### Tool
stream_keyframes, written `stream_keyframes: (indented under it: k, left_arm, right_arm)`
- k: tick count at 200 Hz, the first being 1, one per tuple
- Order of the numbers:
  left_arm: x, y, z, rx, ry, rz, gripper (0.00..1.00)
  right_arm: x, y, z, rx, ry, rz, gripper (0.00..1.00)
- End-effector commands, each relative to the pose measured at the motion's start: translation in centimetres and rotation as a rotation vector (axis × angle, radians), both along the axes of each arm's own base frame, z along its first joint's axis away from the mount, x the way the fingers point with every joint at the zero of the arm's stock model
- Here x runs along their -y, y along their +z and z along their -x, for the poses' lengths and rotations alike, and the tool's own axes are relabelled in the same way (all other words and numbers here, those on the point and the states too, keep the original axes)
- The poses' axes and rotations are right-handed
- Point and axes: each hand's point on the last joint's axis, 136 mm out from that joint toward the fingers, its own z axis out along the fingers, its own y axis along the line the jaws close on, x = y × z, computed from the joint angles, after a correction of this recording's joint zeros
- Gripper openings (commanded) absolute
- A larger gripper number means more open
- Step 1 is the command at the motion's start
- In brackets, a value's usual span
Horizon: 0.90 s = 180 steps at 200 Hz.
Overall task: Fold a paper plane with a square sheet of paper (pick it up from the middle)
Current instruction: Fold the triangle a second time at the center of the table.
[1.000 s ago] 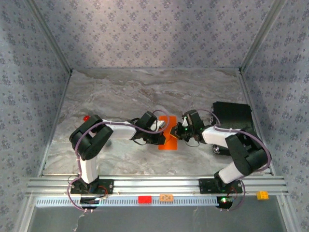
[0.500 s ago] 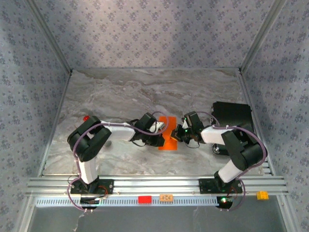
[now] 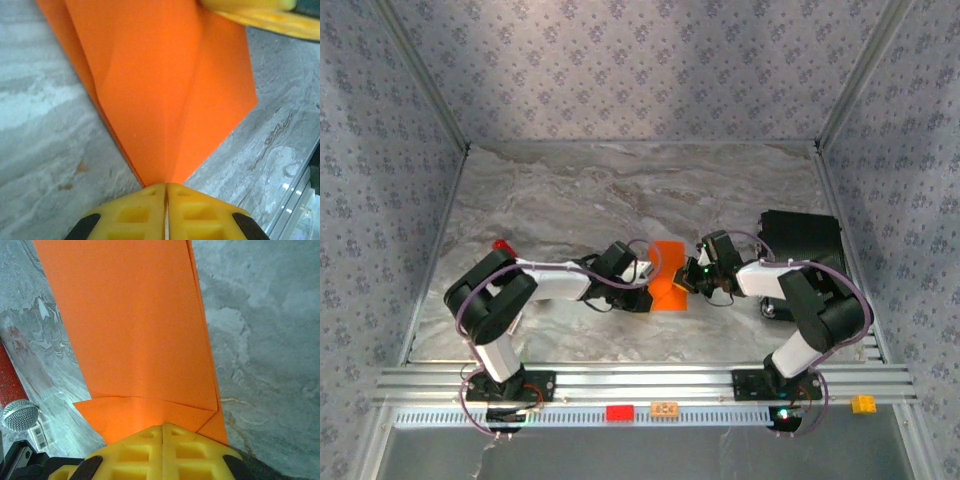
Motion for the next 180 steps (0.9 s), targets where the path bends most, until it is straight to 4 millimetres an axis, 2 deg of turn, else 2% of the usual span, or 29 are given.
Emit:
stream_keyframes:
  k: [1, 20, 35, 69, 86, 123, 180]
  left_arm:
    - [-1.8, -0.9, 2.0, -0.036, -0.025, -0.079, 0.09]
    - [-1.2, 1.0, 1.4, 0.014, -0.022, -0.040, 0.09]
    - [-0.9, 2.8, 0.5, 0.070, -0.003, -0.012, 0.09]
    - [-0.4, 5.8, -1.5, 0.157, 0.046, 0.037, 0.09]
    - [-0.1, 6.3, -2.4, 0.169, 0.058, 0.050, 0.09]
    - [0.4, 6.0, -3.6, 0.152, 0.062, 0.040, 0.09]
    - [1.6, 6.0, -6.2, 0.161, 0.061, 0.022, 0.09]
  right_arm:
    - [0.9, -1.5, 0.3, -0.026, -0.010, 0.041, 0.06]
    - [-0.4, 0.6, -0.1, 0.024, 0.041, -0.006, 0.10]
    - [-0.7, 2.2, -0.2, 0.061, 0.060, 0.015, 0.12]
    - [0.9, 4.1, -0.3, 0.096, 0.021, 0.075, 0.15]
    - [1.8, 4.4, 0.1, 0.102, -0.011, 0.081, 0.16]
    - [3.0, 4.6, 1.0, 0.101, -0.067, 0.075, 0.19]
    - [3.8, 3.2, 2.9, 0.045, -0.116, 0.059, 0.20]
